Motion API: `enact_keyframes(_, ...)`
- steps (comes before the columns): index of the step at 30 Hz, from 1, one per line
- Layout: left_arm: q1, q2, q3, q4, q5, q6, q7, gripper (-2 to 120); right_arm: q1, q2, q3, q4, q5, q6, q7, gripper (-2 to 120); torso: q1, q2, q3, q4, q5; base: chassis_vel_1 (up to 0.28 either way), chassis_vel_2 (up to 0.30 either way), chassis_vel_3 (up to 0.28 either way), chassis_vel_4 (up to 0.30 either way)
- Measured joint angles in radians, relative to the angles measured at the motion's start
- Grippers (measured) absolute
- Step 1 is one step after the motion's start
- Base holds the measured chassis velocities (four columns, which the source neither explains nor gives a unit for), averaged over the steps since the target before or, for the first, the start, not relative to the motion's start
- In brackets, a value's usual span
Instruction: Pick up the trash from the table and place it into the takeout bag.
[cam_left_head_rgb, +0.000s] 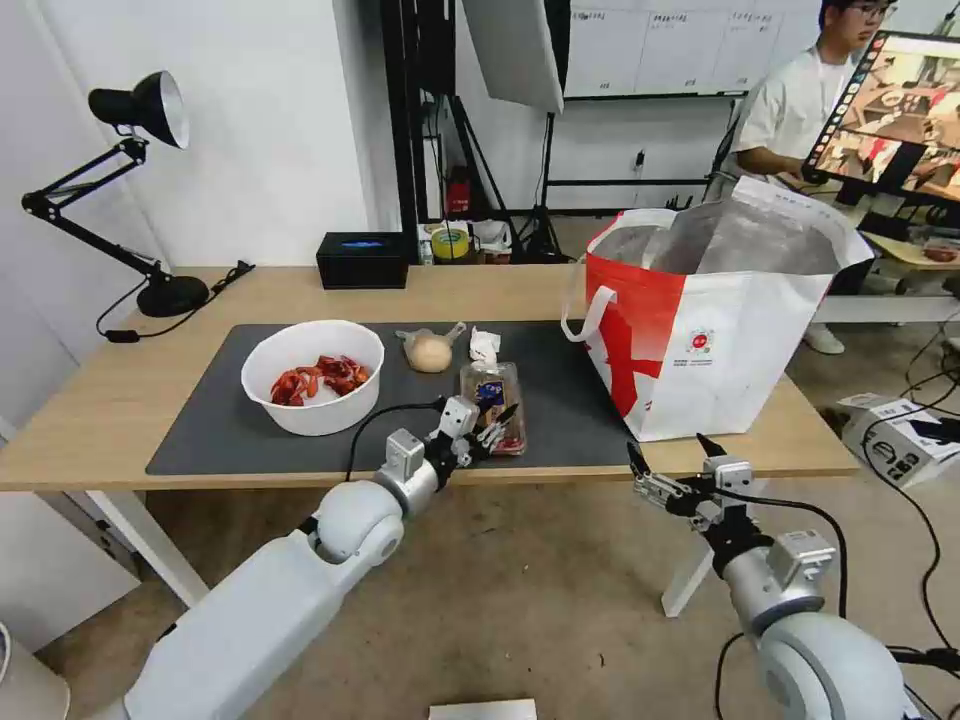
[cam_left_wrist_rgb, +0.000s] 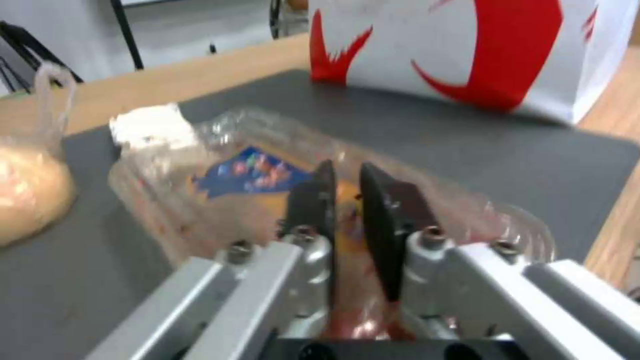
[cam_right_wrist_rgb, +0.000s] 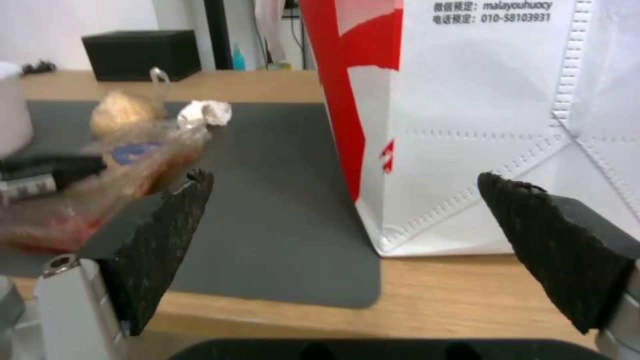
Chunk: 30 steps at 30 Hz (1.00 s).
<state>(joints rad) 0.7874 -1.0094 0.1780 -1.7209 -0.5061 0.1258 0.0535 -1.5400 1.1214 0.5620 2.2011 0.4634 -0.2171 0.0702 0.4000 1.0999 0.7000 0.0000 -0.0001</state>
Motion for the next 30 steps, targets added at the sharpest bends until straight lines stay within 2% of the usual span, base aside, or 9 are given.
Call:
enact_keyframes(3, 0.002, 0.007, -0.004, 0.001, 0.0, 0.001, 0.001, 3, 0.018, -0.013, -0.005, -0.001, 0.044, -0.01, 0.005, 100, 0.0, 0.0, 0.0, 0.0, 0.0, 0.0, 0.0, 0.0, 0.0)
enact_keyframes(8, 0.004, 0.018, -0.008, -0.003, -0.003, 0.002, 0.001, 0, 0.069, -0.044, -0.015, -0.01, 0.142, -0.025, 0.015, 100, 0.0, 0.0, 0.0, 0.0, 0.0, 0.0, 0.0, 0.0, 0.0)
enact_keyframes(13, 0.016, 0.023, -0.012, -0.015, -0.007, 0.002, -0.001, 0, 0.165, -0.095, -0.046, -0.033, 0.338, -0.061, 0.039, 100, 0.0, 0.0, 0.0, 0.0, 0.0001, 0.0, 0.0, 0.0, 0.0)
enact_keyframes(15, 0.022, 0.029, -0.014, -0.025, -0.01, 0.001, -0.003, 0, 0.223, -0.123, -0.072, -0.049, 0.492, -0.092, 0.063, 100, 0.0, 0.0, 0.0, 0.0, 0.0001, 0.0, 0.0, 0.0, 0.0)
enact_keyframes(16, 0.022, 0.029, -0.014, -0.025, -0.01, 0.001, -0.003, 0, 0.223, -0.123, -0.072, -0.049, 0.492, -0.092, 0.063, 100, 0.0, 0.0, 0.0, 0.0, 0.0001, 0.0, 0.0, 0.0, 0.0)
enact_keyframes(18, 0.028, 0.032, -0.02, -0.031, -0.013, 0.001, -0.003, 0, 0.271, -0.138, -0.096, -0.065, 0.611, -0.126, 0.096, 100, 0.0, 0.0, 0.0, 0.0, 0.0001, 0.0, 0.0, 0.0, 0.0)
enact_keyframes(24, 0.038, 0.037, -0.028, -0.037, -0.017, -0.001, -0.004, 0, 0.349, -0.146, -0.147, -0.105, 0.777, -0.171, 0.147, 100, 0.0, 0.0, 0.0, -0.0001, 0.0001, 0.0, 0.0, 0.0, 0.0)
enact_keyframes(27, 0.045, 0.041, -0.035, -0.038, -0.024, -0.008, -0.005, 0, 0.47, -0.13, -0.221, -0.176, 0.92, -0.228, 0.209, 100, 0.0, 0.0, 0.0, 0.0, 0.0001, 0.0, 0.0, 0.0, 0.0)
enact_keyframes(30, 0.047, 0.045, -0.037, -0.039, -0.029, -0.014, -0.005, 0, 0.565, -0.099, -0.281, -0.234, 0.965, -0.282, 0.251, 100, 0.0, 0.0, 0.0, 0.0001, 0.0, 0.0, 0.0, 0.0, 0.0)
